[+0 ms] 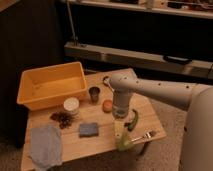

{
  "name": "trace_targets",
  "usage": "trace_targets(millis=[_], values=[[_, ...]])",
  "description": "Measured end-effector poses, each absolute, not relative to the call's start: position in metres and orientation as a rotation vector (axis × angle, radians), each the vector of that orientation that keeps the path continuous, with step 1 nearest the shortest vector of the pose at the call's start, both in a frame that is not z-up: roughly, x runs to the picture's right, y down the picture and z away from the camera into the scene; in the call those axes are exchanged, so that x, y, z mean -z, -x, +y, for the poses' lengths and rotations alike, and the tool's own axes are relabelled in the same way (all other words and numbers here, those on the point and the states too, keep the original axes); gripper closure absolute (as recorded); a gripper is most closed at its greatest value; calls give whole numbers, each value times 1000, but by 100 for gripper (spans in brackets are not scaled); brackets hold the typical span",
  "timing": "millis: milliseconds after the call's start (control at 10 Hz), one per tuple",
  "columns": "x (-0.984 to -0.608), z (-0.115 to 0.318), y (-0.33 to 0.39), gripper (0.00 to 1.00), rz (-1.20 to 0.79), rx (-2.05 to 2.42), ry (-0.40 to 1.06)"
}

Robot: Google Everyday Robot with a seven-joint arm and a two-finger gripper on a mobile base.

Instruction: Place grapes in tray

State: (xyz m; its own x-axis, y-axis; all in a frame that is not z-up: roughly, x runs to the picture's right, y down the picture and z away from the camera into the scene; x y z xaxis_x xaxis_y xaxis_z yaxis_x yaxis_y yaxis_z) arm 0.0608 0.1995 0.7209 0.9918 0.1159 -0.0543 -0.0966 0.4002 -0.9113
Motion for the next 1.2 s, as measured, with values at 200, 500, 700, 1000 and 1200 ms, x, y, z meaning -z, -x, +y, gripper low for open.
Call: trace_targets(millis=[200, 500, 700, 1000, 1200], values=[[-721, 200, -61, 20, -19, -134, 1151], [-721, 200, -61, 20, -19, -134, 1151], [-720, 198, -58, 20, -18, -119, 1137], [-706, 190, -16, 20, -117, 31, 1059], [-687, 180, 44, 20, -256, 186, 977]])
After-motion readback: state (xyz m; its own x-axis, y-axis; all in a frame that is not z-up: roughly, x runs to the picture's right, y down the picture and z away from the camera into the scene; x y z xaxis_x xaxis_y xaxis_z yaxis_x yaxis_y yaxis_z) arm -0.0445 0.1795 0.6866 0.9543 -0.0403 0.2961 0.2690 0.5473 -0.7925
